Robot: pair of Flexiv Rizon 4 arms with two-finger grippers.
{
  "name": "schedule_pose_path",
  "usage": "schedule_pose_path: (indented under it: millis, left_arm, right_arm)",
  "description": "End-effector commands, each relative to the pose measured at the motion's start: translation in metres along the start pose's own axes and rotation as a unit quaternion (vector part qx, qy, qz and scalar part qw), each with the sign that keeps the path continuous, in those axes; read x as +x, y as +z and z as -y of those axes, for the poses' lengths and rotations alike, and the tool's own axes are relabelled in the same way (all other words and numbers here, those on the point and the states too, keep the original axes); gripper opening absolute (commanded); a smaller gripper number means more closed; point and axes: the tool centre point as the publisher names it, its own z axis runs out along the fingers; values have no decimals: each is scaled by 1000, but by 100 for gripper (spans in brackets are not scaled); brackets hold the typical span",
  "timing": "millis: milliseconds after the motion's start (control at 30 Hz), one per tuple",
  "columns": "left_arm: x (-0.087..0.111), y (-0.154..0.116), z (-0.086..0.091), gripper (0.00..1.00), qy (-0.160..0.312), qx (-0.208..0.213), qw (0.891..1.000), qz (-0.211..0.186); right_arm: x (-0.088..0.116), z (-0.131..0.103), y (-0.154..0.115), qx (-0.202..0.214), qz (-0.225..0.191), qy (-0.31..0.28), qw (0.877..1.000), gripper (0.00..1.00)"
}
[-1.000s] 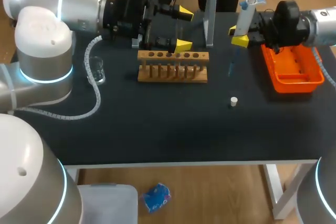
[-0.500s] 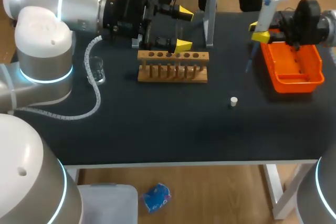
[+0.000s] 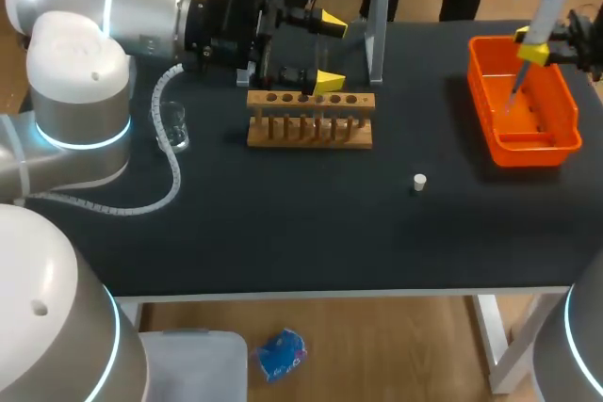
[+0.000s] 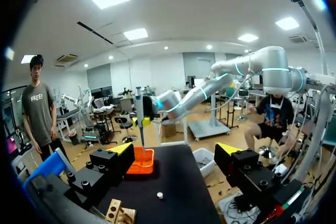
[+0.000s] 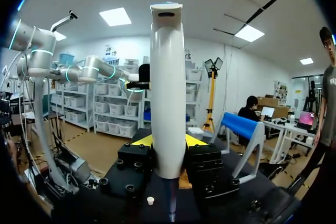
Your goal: Invert the test tube, pick up the pipette, mount the tip to pipette, aspirate from beaker and dispense into the tube, eject the tip, return the pipette, and cap with the stopper.
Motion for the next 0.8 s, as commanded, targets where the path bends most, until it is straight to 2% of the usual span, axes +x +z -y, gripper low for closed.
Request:
schedule_pose_path:
  millis: [33, 200, 267, 333, 467, 600, 800]
  left_arm:
    - [-1, 0, 0, 100, 0, 0, 1000, -1]
    - [-1, 0, 0, 100, 0, 0, 1000, -1]
    - [-7, 8, 6, 100, -3, -20, 1000, -4]
    - [-14, 16, 14, 100, 3, -21, 1000, -3]
    - [-32, 46, 32, 100, -1, -50, 999, -14]
    - [-53, 86, 46, 100, 6, -65, 997, -39]
    - [-76, 137, 46, 100, 2, -68, 995, -68]
  right_arm:
    - [-2, 8, -25, -8, 11, 0, 1000, 0]
    - [-8, 20, -43, -15, 25, 2, 1000, 0]
    - [-11, 24, -49, -16, 27, 2, 1000, 0]
    - [-13, 27, -56, -17, 30, 2, 999, 0]
    - [-19, 35, -70, -23, 38, 4, 999, 0]
    - [-22, 41, -77, -27, 41, 5, 999, 0]
    - [-27, 48, -83, -30, 40, 3, 999, 0]
